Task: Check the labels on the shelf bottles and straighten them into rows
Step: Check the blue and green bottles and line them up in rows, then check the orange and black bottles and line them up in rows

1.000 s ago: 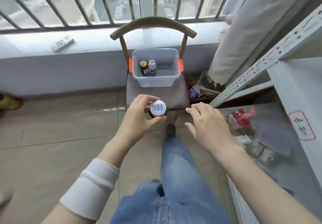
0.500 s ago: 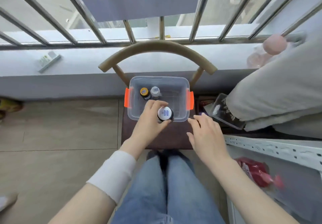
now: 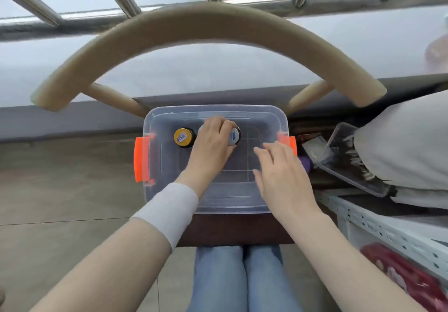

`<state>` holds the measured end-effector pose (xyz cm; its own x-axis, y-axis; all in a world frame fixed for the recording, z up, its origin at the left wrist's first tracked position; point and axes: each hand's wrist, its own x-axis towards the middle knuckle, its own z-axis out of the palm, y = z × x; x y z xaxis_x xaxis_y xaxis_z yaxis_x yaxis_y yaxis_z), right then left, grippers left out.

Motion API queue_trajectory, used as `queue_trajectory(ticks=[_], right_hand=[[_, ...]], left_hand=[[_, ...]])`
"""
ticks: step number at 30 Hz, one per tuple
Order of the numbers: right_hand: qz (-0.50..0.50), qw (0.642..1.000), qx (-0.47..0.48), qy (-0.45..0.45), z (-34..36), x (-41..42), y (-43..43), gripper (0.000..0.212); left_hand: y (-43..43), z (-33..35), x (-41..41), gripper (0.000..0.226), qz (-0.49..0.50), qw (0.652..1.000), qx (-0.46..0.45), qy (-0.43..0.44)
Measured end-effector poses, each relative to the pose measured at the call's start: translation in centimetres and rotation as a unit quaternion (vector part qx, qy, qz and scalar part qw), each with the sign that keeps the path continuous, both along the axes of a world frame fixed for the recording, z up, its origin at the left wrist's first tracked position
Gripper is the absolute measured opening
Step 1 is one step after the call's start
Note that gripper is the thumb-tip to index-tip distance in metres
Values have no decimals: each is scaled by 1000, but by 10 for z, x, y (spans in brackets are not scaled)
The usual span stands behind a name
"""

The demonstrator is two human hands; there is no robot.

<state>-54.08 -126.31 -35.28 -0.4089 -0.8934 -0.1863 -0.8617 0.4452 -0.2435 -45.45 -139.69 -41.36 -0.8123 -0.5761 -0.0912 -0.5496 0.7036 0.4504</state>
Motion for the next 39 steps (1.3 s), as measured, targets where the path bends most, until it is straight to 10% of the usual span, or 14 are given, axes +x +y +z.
queue_trajectory(ticks=[11, 23, 39], right_hand=[[-6, 1000, -22, -3, -14, 1, -8, 44], [-85, 996, 9, 17, 136, 44, 82, 34], [-391, 917, 73, 30, 307, 202, 366, 42]], left_hand=[[0, 1, 2, 50, -35, 999, -22, -33], [61, 192, 54, 45, -165, 943, -91, -273], [307, 361, 122, 39, -450, 866, -129, -178]])
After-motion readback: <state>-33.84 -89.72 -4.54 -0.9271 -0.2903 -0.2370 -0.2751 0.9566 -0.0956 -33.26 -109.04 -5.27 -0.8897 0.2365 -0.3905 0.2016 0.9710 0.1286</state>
